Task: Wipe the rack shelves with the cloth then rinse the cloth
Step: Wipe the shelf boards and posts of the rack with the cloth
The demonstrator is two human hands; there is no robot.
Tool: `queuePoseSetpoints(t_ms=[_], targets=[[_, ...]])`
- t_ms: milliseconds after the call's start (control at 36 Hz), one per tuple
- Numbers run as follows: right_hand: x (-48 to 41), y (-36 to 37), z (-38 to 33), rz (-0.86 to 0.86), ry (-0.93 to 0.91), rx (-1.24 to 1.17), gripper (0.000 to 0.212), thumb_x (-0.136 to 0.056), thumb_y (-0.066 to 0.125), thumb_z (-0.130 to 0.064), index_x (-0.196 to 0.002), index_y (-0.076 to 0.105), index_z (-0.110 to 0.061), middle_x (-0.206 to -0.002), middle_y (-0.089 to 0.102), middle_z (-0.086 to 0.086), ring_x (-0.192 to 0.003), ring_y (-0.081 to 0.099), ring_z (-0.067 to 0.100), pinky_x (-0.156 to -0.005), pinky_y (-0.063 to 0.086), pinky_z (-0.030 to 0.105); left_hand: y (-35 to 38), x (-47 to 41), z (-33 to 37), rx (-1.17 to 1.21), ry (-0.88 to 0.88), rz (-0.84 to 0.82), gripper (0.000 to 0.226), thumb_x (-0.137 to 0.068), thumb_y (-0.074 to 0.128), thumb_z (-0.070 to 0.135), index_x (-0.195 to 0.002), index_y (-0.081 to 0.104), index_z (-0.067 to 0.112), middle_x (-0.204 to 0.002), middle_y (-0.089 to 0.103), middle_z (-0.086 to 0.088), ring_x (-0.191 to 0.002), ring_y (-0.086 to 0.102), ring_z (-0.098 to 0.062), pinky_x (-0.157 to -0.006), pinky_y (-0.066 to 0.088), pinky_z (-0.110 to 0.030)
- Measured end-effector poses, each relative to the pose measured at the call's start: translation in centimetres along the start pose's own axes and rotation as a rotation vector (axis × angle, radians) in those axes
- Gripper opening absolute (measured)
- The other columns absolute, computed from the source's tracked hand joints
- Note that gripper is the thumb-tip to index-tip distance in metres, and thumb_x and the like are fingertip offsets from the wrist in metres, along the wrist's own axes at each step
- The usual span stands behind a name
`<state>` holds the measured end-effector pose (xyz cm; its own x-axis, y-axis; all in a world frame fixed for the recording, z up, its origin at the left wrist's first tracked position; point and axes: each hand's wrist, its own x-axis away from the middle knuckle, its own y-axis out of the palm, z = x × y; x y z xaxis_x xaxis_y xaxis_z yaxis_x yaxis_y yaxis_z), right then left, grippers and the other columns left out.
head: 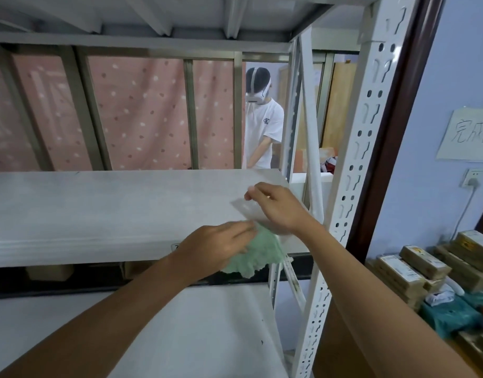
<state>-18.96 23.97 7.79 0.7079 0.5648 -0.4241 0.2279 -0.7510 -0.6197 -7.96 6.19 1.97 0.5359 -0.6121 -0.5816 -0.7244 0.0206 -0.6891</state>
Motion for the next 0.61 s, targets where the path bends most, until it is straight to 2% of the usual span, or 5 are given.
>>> queuePoseSetpoints(t_ms=[111,250,333,444,611], targets=[[2.3,-0.7,0.3,-0.154,-0.209,0.128,0.019,-0.093,0.064,-0.024,-0.11,0.071,-0.022,-0.106,0.067,-0.017,-0.097,0.059,0.0,-0.083,0.045,0.016,-0.2,0.2,-0.4,0.012,-0.251,0.058,0.046,-0.09,0.06,0.057,-0.09,0.073,0.012,-0.088,0.066,0.0,-0.077,0.063,-0.021,-0.067,0.05,-0.031],[4.2,-0.2,0.8,-0.281,-0.398,0.487,0.05,-0.076,0.072,-0.049,-0.12,0.061,-0.029,-0.113,0.061,-0.015,-0.103,0.05,0.008,-0.089,0.041,0.022,0.5,0.3,-0.9,0.14,-0.31,0.12,0.041,-0.092,0.062,0.051,-0.079,0.07,0.013,-0.074,0.061,0.004,-0.076,0.058,-0.021,-0.073,0.039,-0.031],[4.5,0.4,0.3,-0.151,-0.521,0.618,0.037,-0.077,0.075,-0.038,-0.106,0.062,-0.017,-0.094,0.063,-0.003,-0.085,0.054,0.019,-0.073,0.048,0.036,-0.2,-0.5,-0.9,0.283,-0.334,0.111,0.037,-0.09,0.064,0.049,-0.081,0.072,0.014,-0.075,0.063,0.006,-0.079,0.055,-0.016,-0.076,0.04,-0.03],[4.5,-1.1,-1.3,-0.118,-0.354,0.426,0.024,-0.079,0.075,-0.034,-0.09,0.058,-0.021,-0.075,0.061,-0.008,-0.069,0.054,0.013,-0.063,0.047,0.033,-2.7,-2.0,-1.0,0.599,-0.499,0.049,0.026,-0.082,0.081,0.04,-0.097,0.072,0.021,-0.087,0.062,0.018,-0.083,0.054,-0.003,-0.075,0.041,-0.02],[4.4,-1.9,-1.6,-0.181,-0.154,0.409,0.031,-0.075,0.078,-0.04,-0.079,0.049,-0.028,-0.067,0.056,-0.009,-0.063,0.05,0.011,-0.061,0.045,0.035,-4.9,-2.5,-3.1,0.702,-0.638,-0.142,0.054,-0.084,0.087,0.029,-0.119,0.052,0.049,-0.104,0.066,0.021,-0.105,0.054,0.006,-0.089,0.04,-0.012]])
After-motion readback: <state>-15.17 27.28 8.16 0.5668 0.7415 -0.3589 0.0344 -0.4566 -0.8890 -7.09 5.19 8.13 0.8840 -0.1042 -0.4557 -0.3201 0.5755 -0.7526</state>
